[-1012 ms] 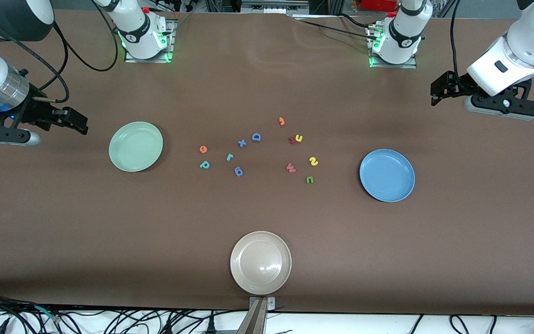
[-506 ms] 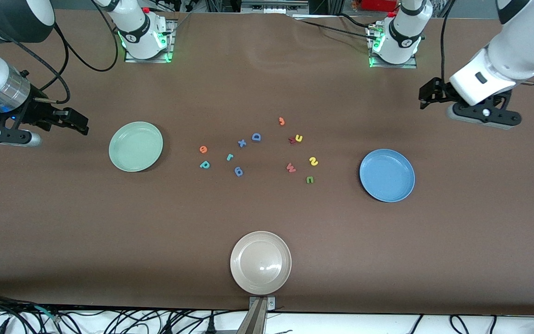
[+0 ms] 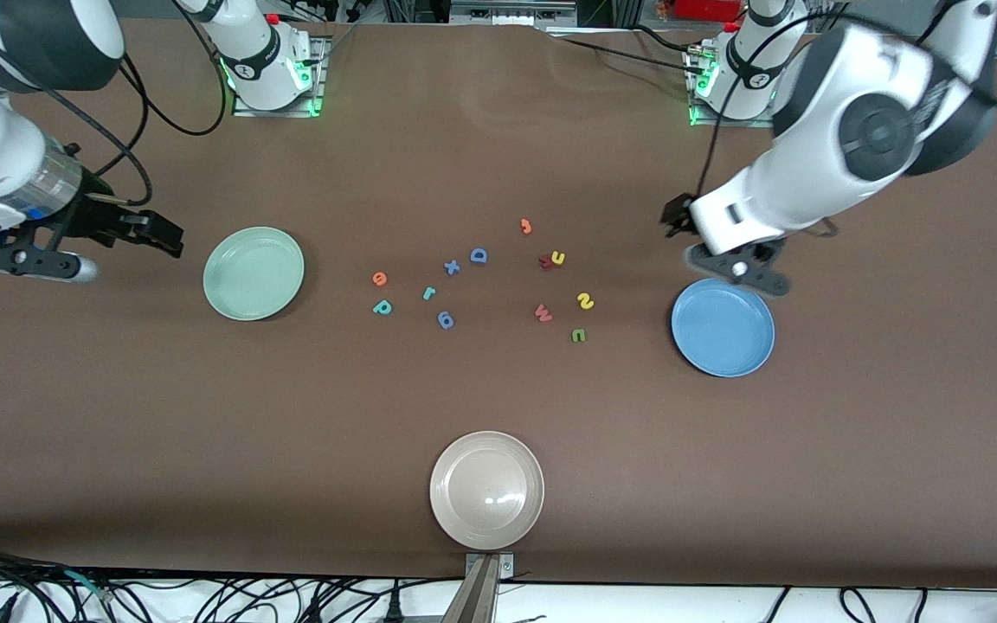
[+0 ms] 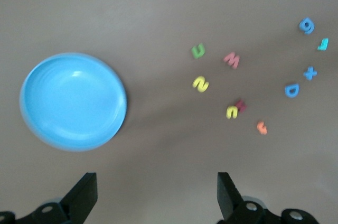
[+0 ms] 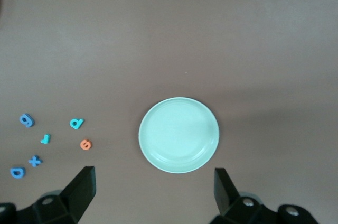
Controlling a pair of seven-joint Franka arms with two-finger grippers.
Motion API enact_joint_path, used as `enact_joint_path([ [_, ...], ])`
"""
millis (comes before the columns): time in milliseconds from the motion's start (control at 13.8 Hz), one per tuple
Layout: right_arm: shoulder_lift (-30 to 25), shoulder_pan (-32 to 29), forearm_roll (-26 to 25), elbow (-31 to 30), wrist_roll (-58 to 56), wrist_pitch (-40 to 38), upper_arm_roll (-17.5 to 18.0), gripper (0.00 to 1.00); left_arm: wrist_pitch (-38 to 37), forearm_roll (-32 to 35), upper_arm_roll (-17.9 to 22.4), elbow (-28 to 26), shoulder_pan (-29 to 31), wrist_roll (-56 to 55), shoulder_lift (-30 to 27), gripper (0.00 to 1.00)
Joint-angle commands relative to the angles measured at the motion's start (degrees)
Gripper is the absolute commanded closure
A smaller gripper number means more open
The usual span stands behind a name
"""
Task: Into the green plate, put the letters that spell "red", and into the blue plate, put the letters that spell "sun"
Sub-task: 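Grasp the green u with the left gripper while the right gripper approaches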
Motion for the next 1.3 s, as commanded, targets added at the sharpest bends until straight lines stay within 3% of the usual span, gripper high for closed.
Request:
enact_joint_path([
  [0,1.7,2.4,0.8,0.2,5.2,2.0,0.0,0.01,7.2,-0.9,0.6,1.6,-1.9,-0.6,6.0,0.00],
  [289,5.9,6.7,2.3,0.2,18.8,5.2,0.0,0.01,15.8,1.4,0.6,1.7,-2.8,-0.6,14.0,0.00],
  [506,9.0,11.2,2.5,0.2,30.0,6.3,0.0,0.01,18.0,1.8,0.7,6.4,-3.9,-1.1,19.5,0.00],
  [795,14.4,16.5,2.5,0.0,41.8,8.5,0.0,0.01,20.8,2.6,1.0,6.6,-7.7,-15.4,23.1,0.00],
  [1012,18.0,17.9,2.5,-0.9,43.7,9.9,0.1,0.01,27.0,13.6,0.8,6.3,-9.2,-21.7,26.7,0.00],
  [1229,18.2,18.9,3.0,-6.5,43.8,15.1,0.1,0.01,30.7,15.6,0.8,6.2,-10.4,-24.1,29.0,0.00],
])
